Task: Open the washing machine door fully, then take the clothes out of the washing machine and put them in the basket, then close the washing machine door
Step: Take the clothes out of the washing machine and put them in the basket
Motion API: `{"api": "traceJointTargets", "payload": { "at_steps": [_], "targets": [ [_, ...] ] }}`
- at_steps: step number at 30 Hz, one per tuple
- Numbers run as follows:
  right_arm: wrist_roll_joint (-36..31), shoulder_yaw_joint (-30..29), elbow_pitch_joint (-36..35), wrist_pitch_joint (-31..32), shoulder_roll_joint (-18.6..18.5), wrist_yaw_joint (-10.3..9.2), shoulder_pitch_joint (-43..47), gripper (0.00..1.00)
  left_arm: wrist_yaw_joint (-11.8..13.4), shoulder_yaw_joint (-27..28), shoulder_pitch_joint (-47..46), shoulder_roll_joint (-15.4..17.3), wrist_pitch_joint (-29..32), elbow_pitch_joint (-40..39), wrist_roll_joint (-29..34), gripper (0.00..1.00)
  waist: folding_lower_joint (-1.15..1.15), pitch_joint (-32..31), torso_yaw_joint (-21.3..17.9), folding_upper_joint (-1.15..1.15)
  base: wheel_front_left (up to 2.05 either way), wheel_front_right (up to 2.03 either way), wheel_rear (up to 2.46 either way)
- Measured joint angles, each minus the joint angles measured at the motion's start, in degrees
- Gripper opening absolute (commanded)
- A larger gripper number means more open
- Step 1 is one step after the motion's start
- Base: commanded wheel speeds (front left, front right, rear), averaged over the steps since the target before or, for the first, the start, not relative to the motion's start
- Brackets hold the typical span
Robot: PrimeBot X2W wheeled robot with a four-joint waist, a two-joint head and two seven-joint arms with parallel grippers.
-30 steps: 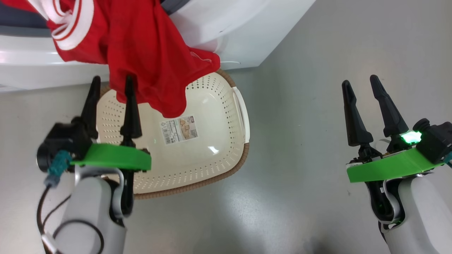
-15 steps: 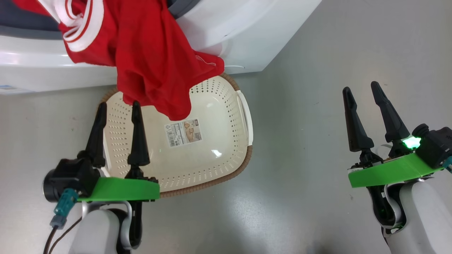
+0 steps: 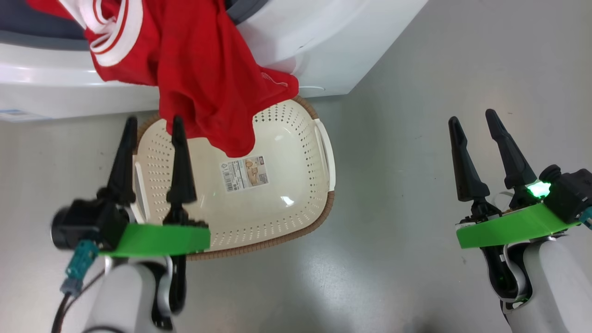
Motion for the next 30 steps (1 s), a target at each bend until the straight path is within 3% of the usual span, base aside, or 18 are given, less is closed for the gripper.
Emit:
{"api": "traceJointTargets", "payload": {
  "at_steps": [8,13,18,22,30],
  "targets": [
    [-0.21,-0.51,-0.23,0.0,-0.01,0.0,0.55,1.0,-3.23,0.13,-10.76,-0.07,-0.01,3.07,3.08,1.0,0.0,0.91,0.87,0.0,0.0,0.0,0.0],
    [-0.21,-0.92,-0.53,0.0,-0.09,0.0,0.55,1.0,-5.97,-0.62,-20.13,-0.1,-0.01,13.11,3.81,1.0,0.0,1.55,1.36,0.0,0.0,0.0,0.0],
    [-0.22,-1.04,-0.73,0.0,-0.12,0.0,0.49,1.0,-6.93,-1.3,-30.41,-0.21,1.63,23.08,3.77,1.0,0.0,2.54,1.65,0.0,0.0,0.0,0.0],
    [-0.22,-1.02,-0.78,0.0,-0.15,0.0,0.31,1.0,-7.72,-1.13,-39.1,-0.23,5.49,31.58,3.24,1.0,0.0,3.54,1.73,0.0,0.0,0.0,0.0],
    [-0.22,-0.98,-0.83,0.0,-0.13,0.0,-0.45,1.0,-9.0,1.88,-46.78,-0.23,12.7,42.07,-2.5,1.0,0.0,4.85,1.37,0.0,0.0,0.0,0.0]
  ]
}}
